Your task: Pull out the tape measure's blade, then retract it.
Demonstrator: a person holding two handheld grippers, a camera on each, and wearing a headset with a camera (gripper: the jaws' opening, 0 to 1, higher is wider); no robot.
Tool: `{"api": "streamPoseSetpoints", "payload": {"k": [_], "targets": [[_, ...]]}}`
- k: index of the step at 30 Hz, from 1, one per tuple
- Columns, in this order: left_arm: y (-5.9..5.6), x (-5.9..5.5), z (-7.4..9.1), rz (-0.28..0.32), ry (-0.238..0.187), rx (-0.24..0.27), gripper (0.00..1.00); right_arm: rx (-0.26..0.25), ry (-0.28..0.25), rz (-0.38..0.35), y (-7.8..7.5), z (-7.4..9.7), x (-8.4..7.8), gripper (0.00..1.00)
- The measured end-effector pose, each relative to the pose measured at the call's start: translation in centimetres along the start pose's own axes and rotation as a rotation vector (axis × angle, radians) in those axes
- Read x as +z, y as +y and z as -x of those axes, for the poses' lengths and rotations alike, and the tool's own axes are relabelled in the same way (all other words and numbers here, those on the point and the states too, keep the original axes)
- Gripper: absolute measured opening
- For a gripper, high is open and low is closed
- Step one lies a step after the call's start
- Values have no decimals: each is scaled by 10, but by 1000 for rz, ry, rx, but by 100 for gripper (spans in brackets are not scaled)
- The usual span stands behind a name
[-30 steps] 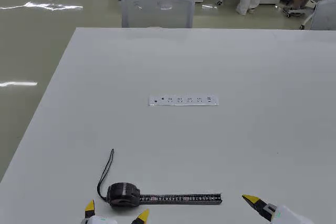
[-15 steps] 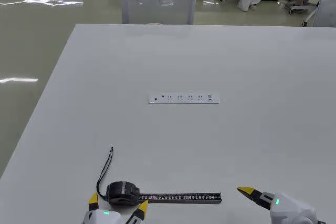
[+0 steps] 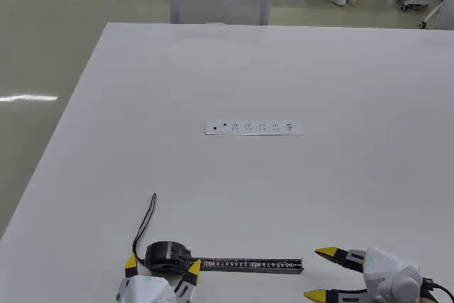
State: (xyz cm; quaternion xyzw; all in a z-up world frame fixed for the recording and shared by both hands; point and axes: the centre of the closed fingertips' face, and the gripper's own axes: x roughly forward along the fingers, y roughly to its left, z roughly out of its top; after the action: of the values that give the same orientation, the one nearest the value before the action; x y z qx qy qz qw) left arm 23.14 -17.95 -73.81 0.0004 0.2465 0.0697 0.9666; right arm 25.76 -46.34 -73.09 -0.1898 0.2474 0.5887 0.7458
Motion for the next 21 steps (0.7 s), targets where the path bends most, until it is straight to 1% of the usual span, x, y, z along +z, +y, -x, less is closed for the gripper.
{"api": "streamPoseSetpoints", "payload": {"k": [2,4,6,9,12,14,21], "targets": [[0,-1,-2,7,5,5,77,6,3,0,-3,-3,-3,50],[1,-1,-4,19,5,14,76,16,5,18,-5,-5,-5,49],[0,-2,-6,30,11,18,75,30,15,30,-7,-8,-9,45],[0,-3,-8,40,9,18,74,37,18,43,-11,-12,-11,41],[-2,-4,-12,39,11,17,73,52,30,60,-15,-16,-14,38],[-3,-2,-12,39,10,17,72,67,43,67,-16,-18,-15,35],[-2,-2,-14,41,8,21,69,107,77,85,-22,-31,-25,31]]}}
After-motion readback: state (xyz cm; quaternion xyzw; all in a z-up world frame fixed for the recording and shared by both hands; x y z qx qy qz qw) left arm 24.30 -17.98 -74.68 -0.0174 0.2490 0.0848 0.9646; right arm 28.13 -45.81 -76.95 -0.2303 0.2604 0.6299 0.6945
